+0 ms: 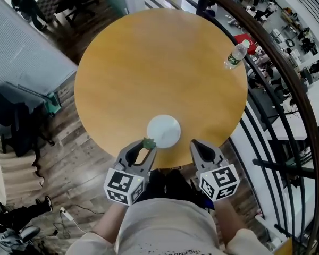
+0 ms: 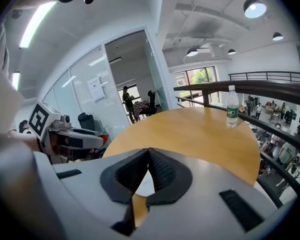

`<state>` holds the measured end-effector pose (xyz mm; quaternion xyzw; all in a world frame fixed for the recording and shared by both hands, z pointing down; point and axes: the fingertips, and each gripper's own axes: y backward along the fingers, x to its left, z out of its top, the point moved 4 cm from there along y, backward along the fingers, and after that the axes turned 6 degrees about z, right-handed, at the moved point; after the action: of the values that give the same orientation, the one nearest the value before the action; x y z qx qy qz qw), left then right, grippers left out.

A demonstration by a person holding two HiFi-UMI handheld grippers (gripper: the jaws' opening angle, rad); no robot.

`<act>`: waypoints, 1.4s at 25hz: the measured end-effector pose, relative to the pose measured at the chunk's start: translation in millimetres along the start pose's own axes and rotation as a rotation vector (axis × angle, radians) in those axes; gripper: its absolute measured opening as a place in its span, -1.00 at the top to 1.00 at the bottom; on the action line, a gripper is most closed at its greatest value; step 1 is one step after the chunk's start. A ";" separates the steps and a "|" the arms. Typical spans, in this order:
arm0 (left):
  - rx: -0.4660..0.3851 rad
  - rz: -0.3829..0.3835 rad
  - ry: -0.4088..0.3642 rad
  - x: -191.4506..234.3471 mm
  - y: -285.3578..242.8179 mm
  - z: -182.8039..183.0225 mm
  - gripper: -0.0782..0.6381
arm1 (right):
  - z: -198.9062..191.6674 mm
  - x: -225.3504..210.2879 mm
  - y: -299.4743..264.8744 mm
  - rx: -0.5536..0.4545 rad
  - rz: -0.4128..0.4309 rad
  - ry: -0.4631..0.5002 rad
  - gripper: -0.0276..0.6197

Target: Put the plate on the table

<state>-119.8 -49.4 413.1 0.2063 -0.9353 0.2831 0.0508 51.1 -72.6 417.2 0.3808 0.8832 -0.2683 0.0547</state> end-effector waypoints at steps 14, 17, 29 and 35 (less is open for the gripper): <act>0.082 -0.014 -0.092 18.1 -57.8 -27.0 0.36 | -25.0 -20.3 -41.2 0.045 -0.012 -0.026 0.85; 0.103 -0.016 -0.092 21.2 -68.1 -34.9 0.36 | -30.3 -25.6 -45.7 0.050 -0.016 -0.035 0.85; 0.213 -0.031 -0.185 23.5 -109.3 -72.0 0.36 | -50.3 -42.7 -57.6 0.073 -0.030 -0.085 0.85; 0.260 -0.026 -0.221 27.1 -127.3 -92.2 0.35 | -61.1 -42.2 -61.7 0.086 -0.029 -0.108 0.85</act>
<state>-93.6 -104.4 560.5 0.2532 -0.8880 0.3764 -0.0758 44.1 -103.2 508.5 0.3548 0.8720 -0.3271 0.0819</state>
